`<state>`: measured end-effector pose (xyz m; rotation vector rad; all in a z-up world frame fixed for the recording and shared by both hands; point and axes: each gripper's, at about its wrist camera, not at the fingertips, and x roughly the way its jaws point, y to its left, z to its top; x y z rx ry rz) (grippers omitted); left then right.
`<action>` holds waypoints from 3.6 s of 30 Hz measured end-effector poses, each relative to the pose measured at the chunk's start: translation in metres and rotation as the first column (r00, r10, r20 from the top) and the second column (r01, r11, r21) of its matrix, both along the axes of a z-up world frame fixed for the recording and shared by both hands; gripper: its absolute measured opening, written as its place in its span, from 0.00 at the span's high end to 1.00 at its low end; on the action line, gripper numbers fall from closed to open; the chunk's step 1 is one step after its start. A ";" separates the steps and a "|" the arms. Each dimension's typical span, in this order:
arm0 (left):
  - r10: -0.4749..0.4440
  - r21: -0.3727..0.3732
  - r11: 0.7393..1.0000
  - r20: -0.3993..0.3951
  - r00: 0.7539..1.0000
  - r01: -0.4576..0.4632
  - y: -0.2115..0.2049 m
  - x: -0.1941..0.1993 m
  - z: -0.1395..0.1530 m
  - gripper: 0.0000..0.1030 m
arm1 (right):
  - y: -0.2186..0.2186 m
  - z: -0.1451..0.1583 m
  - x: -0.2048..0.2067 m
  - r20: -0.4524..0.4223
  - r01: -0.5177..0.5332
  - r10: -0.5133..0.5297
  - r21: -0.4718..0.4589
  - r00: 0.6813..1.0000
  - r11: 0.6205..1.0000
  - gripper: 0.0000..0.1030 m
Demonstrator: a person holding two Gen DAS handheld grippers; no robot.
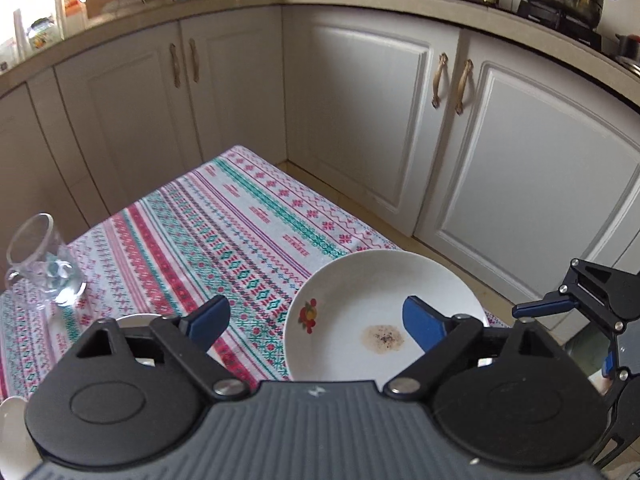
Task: Organize plates and bowls
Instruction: 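Open the left gripper and pull it back from the plate stack, then move the right gripper to the white flower plate rim and close, then lift the white flower plate with the right gripper toward the plate stack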
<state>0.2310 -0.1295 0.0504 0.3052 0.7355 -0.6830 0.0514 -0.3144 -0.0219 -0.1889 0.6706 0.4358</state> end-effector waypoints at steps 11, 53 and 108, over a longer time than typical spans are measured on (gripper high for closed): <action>0.379 -0.005 0.922 0.199 0.904 -0.386 0.050 -0.090 -0.029 0.04 | 0.026 0.021 -0.022 0.063 -0.021 0.020 0.015 0.998 1.000 0.00; 0.659 -0.078 0.752 0.037 0.752 -0.655 0.096 -0.025 -0.132 0.00 | 0.113 0.039 0.173 -0.172 -0.471 0.452 -0.098 0.875 0.876 0.00; 0.612 -0.038 0.791 0.081 0.787 -0.611 0.095 -0.025 -0.128 0.02 | 0.228 -0.024 0.355 -0.512 -0.721 0.641 0.060 0.571 0.690 0.39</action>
